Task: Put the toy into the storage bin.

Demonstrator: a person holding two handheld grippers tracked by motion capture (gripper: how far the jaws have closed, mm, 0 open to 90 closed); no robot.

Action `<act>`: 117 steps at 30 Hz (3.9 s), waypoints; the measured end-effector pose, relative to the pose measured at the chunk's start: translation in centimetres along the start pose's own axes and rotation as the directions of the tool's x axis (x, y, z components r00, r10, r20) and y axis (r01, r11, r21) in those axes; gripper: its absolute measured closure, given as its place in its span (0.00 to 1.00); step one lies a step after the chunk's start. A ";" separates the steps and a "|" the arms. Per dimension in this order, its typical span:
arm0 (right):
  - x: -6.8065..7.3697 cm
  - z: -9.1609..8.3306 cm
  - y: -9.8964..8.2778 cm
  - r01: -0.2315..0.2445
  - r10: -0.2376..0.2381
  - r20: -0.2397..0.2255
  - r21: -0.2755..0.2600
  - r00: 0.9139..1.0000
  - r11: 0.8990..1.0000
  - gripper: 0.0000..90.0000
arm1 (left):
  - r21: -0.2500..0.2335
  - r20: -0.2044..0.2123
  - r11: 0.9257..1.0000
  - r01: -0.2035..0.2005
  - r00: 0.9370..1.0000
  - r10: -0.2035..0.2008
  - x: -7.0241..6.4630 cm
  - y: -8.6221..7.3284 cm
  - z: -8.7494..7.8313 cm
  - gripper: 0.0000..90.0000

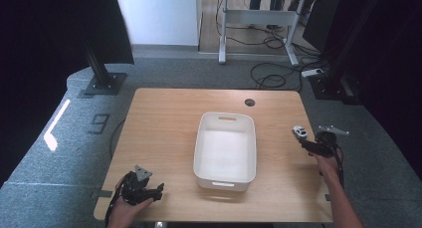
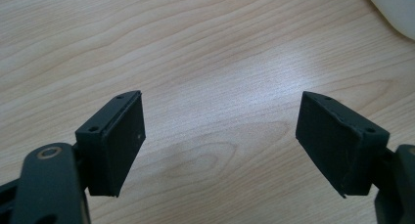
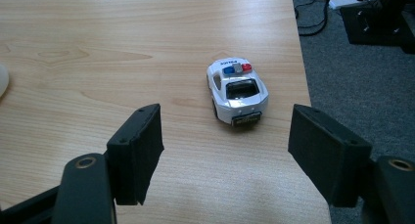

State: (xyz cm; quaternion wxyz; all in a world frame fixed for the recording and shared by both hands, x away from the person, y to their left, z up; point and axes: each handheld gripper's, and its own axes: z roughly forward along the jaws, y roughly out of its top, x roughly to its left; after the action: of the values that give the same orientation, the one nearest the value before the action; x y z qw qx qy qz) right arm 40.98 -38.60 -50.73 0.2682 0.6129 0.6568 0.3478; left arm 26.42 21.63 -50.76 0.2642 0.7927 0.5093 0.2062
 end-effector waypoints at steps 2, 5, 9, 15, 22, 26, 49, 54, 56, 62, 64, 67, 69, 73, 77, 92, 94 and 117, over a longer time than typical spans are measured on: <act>-0.1 0.1 0.0 -0.002 0.002 -0.001 0.001 1.000 1.000 0.31 | 0.004 -0.002 1.000 -0.002 1.000 0.002 -0.1 0.0 0.0 0.21; -0.2 0.2 0.1 0.005 -0.005 0.002 0.005 1.000 1.000 0.31 | 0.003 -0.002 1.000 -0.004 1.000 0.004 -0.2 0.0 0.0 0.21; -0.6 0.3 0.5 0.016 -0.016 0.010 0.006 1.000 1.000 0.31 | 0.008 -0.005 1.000 -0.003 1.000 0.003 -0.2 -0.1 0.1 0.21; -0.9 0.4 1.2 0.024 -0.024 0.013 0.001 1.000 1.000 0.31 | 0.015 -0.011 1.000 0.000 1.000 0.000 -0.2 -0.1 0.1 0.21; -1.2 1.0 1.8 0.021 -0.021 -0.001 -0.012 1.000 1.000 0.32 | 0.026 -0.016 1.000 0.000 1.000 0.001 -0.3 -0.1 0.4 0.21; -1.3 1.8 1.7 0.023 -0.023 0.006 0.007 1.000 1.000 0.31 | 0.033 -0.018 0.999 -0.003 1.000 0.004 -0.4 -0.2 0.5 0.21; -1.6 5.1 1.6 0.008 -0.008 0.008 0.035 1.000 0.999 0.32 | 0.049 -0.045 0.999 0.010 0.999 -0.007 -0.2 -0.7 0.4 0.21; -1.7 5.7 1.8 0.005 -0.005 0.009 0.041 1.000 0.999 0.32 | 0.059 -0.045 0.998 0.011 0.999 -0.008 -0.1 -0.7 0.7 0.21; -1.7 6.0 1.9 0.004 -0.005 0.006 0.043 1.000 0.999 0.32 | 0.064 -0.044 0.998 0.010 0.999 -0.007 -0.1 -0.7 0.8 0.21; -1.5 7.0 1.9 0.009 -0.010 0.013 0.064 1.000 0.998 0.32 | 0.068 -0.048 0.998 0.018 0.999 -0.015 0.1 -0.8 0.9 0.21; -1.5 7.2 1.9 0.010 -0.011 0.012 0.065 1.000 0.998 0.32 | 0.070 -0.048 0.997 0.020 0.999 -0.016 0.2 -0.9 0.9 0.21; -1.3 7.4 1.9 0.011 -0.012 0.015 0.069 1.000 0.998 0.33 | 0.069 -0.048 0.997 0.021 0.999 -0.018 0.2 -0.9 0.9 0.21; -1.3 7.5 1.8 0.012 -0.013 0.014 0.074 1.000 0.997 0.34 | 0.068 -0.047 0.997 0.021 0.999 -0.017 0.2 -0.9 0.8 0.21; -1.2 7.8 1.7 0.015 -0.017 0.021 0.082 1.000 0.997 0.37 | 0.067 -0.046 0.998 0.018 0.999 -0.015 0.2 -0.8 0.8 0.21; -1.1 7.9 1.6 0.018 -0.021 0.027 0.090 0.999 0.996 0.43 | 0.065 -0.044 0.998 0.017 0.999 -0.015 0.1 -0.8 0.9 0.21; -1.0 8.1 1.5 0.045 -0.049 0.034 0.113 0.998 0.993 0.54 | 0.063 -0.045 0.998 0.016 0.999 -0.014 0.2 -0.8 0.7 0.21; -1.1 8.0 1.6 0.035 -0.039 0.029 0.120 0.999 0.992 0.54 | 0.062 -0.043 0.998 0.017 0.999 -0.015 0.2 -0.8 0.7 0.21; 0.1 5.2 0.4 0.023 -0.020 -0.023 0.152 1.000 0.988 0.55 | 0.026 -0.010 0.999 -0.024 1.000 0.024 -0.1 -0.6 0.1 0.21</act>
State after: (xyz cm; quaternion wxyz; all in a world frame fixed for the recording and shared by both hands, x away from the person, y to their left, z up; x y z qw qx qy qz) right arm 45.29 -37.79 -53.64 0.2172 0.6207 0.6908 0.3005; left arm 25.97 21.76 -51.22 0.2486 0.8011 0.5036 0.2069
